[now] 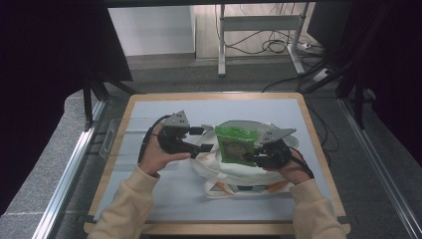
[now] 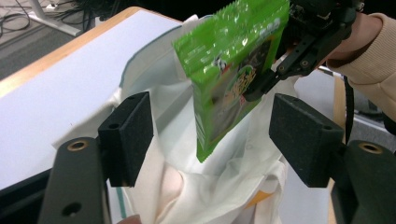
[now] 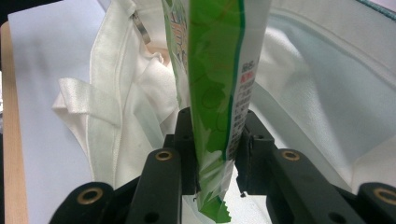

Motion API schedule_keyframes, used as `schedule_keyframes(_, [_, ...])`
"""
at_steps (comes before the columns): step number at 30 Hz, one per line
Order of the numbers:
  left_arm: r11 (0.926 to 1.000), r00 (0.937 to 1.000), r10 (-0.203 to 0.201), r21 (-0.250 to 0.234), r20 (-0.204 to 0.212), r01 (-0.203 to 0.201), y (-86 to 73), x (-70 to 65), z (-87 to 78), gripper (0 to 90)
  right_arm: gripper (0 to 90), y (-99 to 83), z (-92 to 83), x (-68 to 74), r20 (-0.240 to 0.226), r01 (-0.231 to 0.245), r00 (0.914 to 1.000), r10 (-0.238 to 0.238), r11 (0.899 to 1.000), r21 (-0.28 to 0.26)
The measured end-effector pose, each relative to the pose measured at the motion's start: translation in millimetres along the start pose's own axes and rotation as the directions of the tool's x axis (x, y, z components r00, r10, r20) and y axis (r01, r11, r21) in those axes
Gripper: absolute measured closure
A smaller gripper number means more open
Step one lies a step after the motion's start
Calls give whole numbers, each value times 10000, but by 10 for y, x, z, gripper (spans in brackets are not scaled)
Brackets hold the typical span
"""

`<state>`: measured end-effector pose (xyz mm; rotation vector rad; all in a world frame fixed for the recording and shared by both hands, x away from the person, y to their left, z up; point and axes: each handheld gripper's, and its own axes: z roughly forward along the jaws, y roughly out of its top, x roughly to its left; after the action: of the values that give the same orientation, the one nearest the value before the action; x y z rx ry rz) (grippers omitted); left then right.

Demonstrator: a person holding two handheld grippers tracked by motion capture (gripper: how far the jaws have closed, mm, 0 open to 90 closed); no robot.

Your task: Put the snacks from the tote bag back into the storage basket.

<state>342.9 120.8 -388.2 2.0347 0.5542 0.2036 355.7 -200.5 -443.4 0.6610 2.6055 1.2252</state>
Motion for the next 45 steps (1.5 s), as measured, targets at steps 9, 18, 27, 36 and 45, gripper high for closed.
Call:
schedule_keyframes(9, [9923,9936,1014,662,491,-1045,321,90,91,270,718,12,11,4,-37,66,10000,-66,10000,21])
schedule_keyframes(18, [9663,9757,1702,1706,1379,-1927,579,143,304,263,718,40,4,16,-82,192,9998,-192,9998,-51])
schedule_keyframes(27, [9317,9539,2066,2538,2177,-2597,611,174,529,301,718,54,-10,27,-112,245,9996,-247,9996,-113])
schedule_keyframes(36, [8846,9297,2737,3150,2464,-3439,623,104,635,612,717,80,-6,53,-91,378,9992,-379,9992,-134])
schedule_keyframes(45, [8702,9145,3158,3068,2531,-3854,612,95,613,728,703,84,-23,52,-85,373,9993,-374,9991,-221])
